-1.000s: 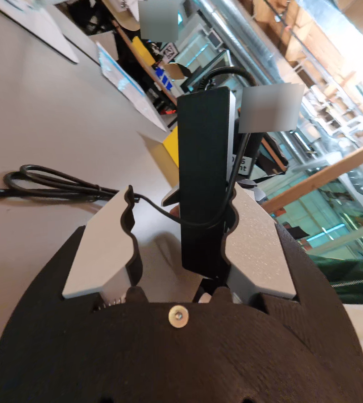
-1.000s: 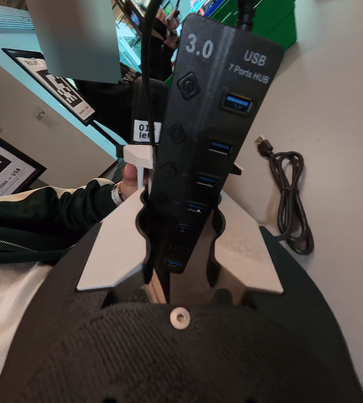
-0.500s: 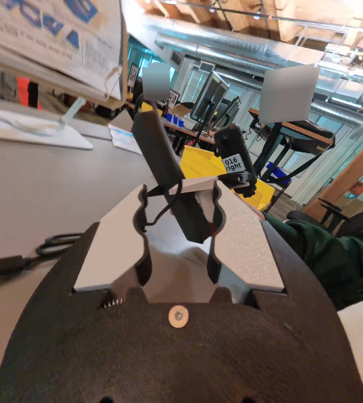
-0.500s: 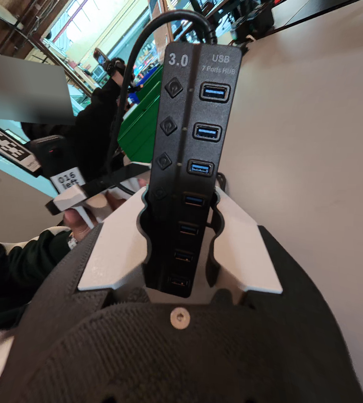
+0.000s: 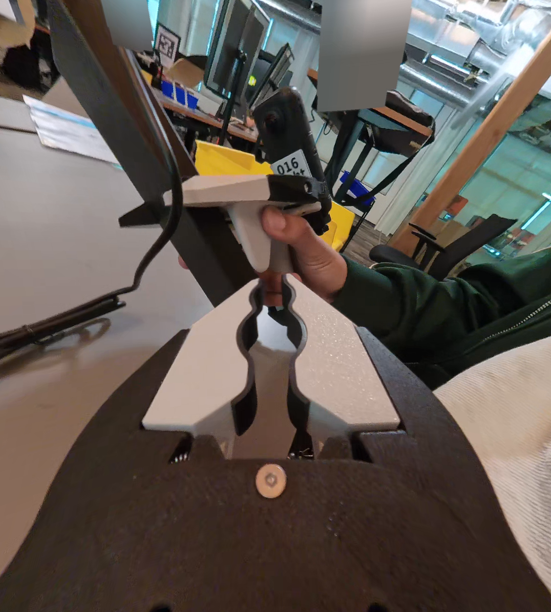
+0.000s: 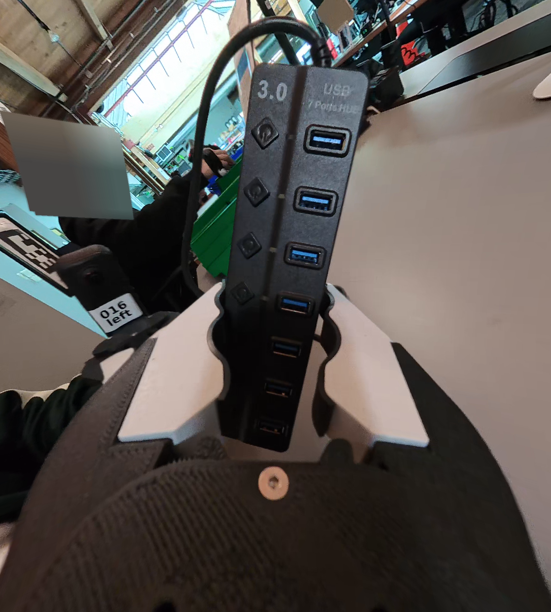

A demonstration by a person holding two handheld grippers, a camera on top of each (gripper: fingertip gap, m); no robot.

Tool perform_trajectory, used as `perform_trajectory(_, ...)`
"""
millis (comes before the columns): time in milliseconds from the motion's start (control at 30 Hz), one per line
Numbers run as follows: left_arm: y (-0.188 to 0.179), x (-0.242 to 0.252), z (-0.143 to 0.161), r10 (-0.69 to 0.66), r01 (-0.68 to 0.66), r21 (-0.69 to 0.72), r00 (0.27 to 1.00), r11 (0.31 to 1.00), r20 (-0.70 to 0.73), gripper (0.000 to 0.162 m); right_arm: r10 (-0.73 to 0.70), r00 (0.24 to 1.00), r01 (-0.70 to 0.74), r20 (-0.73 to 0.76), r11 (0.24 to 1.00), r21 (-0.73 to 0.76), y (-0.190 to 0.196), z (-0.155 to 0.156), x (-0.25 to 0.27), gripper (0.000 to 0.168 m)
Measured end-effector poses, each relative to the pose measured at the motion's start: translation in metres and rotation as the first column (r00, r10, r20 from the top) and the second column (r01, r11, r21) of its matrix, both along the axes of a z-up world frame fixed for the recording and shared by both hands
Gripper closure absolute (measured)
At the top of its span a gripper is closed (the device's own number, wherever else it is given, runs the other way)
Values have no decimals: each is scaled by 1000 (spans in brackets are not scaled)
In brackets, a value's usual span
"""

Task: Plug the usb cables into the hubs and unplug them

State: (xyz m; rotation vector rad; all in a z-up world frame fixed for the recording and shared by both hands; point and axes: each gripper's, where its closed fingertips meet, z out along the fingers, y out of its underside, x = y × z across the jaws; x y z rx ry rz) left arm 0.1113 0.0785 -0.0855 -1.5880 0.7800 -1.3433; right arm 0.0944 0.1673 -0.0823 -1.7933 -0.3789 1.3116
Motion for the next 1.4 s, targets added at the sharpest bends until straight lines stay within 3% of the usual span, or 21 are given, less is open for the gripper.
perform_trajectory(100,2,0,0,0,1,-42,1000,999,21,140,23,1000,-23,-21,1000,-3,-4,2,-4,113)
perform_trajectory(233,10,-10,15,38,-29,-71,990,997,134,138,42,999,-42,-5,999,-3,-7,-1,-9,113)
perform_trajectory(333,7,-27,48,17,-13,-16,945,1000,326,160,63,998,-63,24,998,8,-12,-3,-15,113)
perform_trajectory(400,10,-41,63,69,-88,29,913,996,403,162,84,995,-85,58,996,23,-17,-6,-21,113)
perform_trajectory(633,24,-39,47,203,-234,148,959,961,198,157,111,970,-135,217,986,98,-31,-16,-39,113)
perform_trajectory(700,39,-42,34,331,-343,144,938,928,102,160,94,964,-126,248,985,117,-30,-16,-39,113)
perform_trajectory(800,49,-46,26,409,-411,130,911,902,49,143,62,953,-109,295,983,145,-27,-18,-35,113)
perform_trajectory(1000,56,-51,25,355,-349,-64,924,935,141,125,95,955,-148,281,973,175,-35,-12,-41,113)
perform_trajectory(1100,51,-56,40,258,-207,-189,914,960,313,125,152,959,-197,241,965,175,-43,-8,-47,113)
perform_trajectory(1200,42,-52,40,117,-9,-275,917,961,380,121,249,946,-287,209,942,175,-57,-4,-56,112)
perform_trajectory(1400,35,-53,47,80,-17,-170,923,985,377,106,373,922,-385,104,914,127,-73,3,-62,112)
